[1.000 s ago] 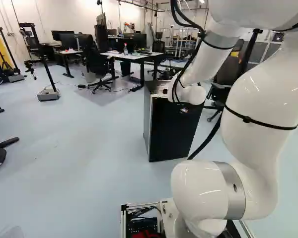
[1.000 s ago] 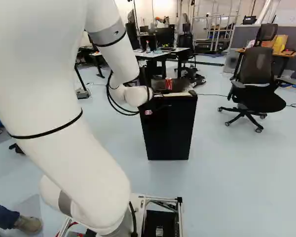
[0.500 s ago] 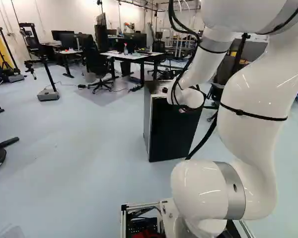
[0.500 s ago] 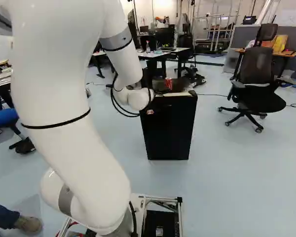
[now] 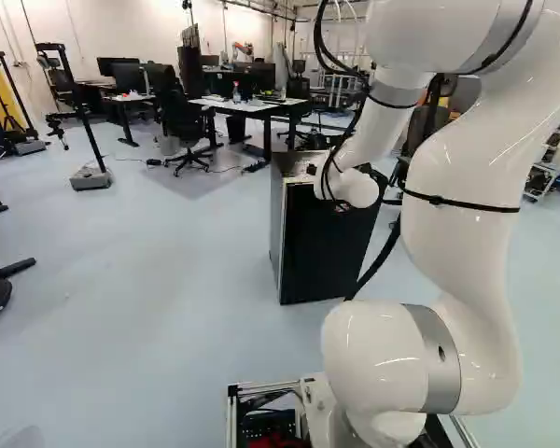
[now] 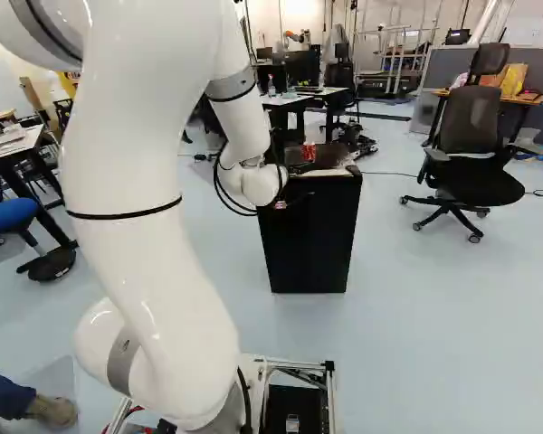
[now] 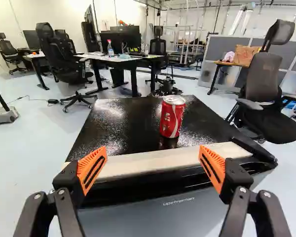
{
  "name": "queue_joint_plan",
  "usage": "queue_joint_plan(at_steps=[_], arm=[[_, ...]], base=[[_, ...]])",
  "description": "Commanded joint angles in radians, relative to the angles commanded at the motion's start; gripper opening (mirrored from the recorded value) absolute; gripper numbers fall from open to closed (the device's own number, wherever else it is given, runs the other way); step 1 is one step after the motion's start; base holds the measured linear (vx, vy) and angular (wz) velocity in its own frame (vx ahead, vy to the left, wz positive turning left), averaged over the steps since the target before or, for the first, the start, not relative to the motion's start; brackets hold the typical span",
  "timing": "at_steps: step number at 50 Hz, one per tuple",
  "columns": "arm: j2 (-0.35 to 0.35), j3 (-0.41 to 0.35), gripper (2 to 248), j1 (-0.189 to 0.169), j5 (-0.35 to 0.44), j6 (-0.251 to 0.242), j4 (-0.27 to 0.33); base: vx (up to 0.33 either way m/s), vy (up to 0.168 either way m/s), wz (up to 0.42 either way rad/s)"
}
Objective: Grab a drink from the fridge
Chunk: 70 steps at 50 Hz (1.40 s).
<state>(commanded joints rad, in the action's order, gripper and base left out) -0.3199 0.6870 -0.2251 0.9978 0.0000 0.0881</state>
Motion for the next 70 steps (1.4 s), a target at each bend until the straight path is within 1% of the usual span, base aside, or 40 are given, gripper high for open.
queue_joint_plan(at_steps=[18,39,70], arm=[[-0.073,0.054,247,-0.015,0.037,0.000,0.000],[-0.126,0.121,247,-0.033,0.037,0.000,0.000],[-0.221,0.245,247,-0.046,0.037,0.000,0.000]], base=[[0.000,0.000,0.000],[0.000,0.000,0.000],[0.000,0.000,0.000]])
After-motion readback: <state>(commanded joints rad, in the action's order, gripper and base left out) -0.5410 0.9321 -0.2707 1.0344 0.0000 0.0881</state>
